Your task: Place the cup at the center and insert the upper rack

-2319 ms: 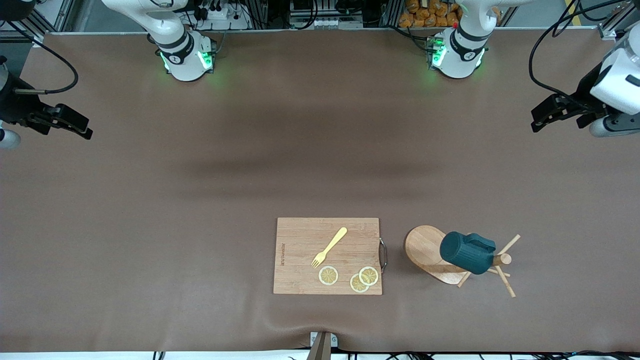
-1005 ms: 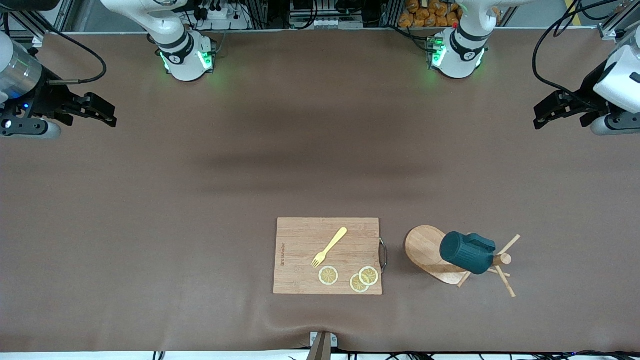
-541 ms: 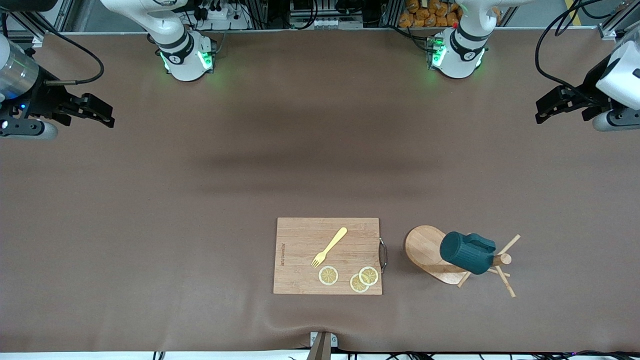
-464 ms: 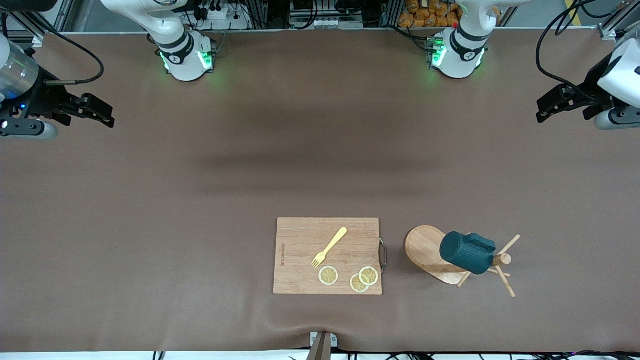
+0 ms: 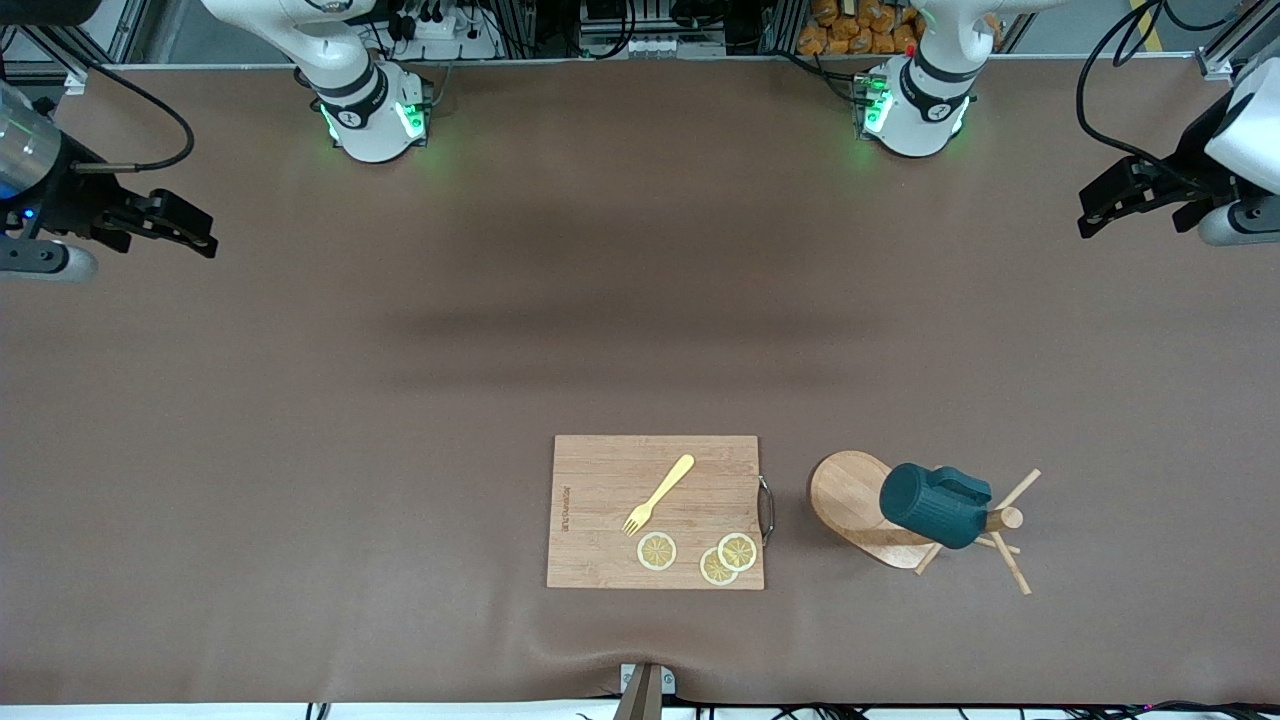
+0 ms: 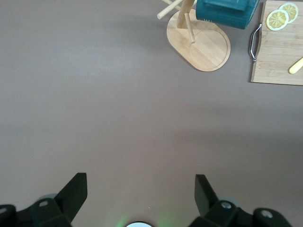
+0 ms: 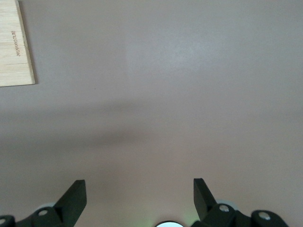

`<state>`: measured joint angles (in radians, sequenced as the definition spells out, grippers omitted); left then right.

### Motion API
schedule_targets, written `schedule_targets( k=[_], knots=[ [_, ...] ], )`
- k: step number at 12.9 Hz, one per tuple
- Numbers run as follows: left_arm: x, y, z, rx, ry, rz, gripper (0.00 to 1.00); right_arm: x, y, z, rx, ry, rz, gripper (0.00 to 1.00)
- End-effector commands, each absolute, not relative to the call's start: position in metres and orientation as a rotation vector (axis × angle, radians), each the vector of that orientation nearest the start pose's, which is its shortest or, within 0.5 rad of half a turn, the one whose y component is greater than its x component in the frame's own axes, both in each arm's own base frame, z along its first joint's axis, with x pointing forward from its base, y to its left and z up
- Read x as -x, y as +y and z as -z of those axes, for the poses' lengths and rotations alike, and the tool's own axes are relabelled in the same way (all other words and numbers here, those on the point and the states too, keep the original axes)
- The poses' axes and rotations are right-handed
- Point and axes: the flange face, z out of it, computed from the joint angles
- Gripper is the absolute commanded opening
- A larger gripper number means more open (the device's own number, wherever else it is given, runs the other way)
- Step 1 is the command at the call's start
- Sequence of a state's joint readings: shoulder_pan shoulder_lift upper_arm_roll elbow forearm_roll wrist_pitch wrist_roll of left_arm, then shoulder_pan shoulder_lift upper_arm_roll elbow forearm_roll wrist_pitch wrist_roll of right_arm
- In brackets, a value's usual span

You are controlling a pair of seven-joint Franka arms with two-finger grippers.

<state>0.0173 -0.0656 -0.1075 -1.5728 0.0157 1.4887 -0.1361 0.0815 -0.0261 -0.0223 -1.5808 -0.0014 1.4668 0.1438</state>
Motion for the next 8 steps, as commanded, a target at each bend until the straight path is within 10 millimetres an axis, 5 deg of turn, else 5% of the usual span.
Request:
schedule_targets(
  k=[1,8],
  knots=[
    [-0.519,-0.044,-0.658,3.094,-0.077,-0.014,1.0,-0.532,0.024,-0.629,3.152,0.148,-0.139,1.0],
    [-0.526,-0.048,-0.666,3.098,-0.148,0.015,1.0,-0.539,0.016,-0.629,3.108,0.196,-0.073,1.0]
  ],
)
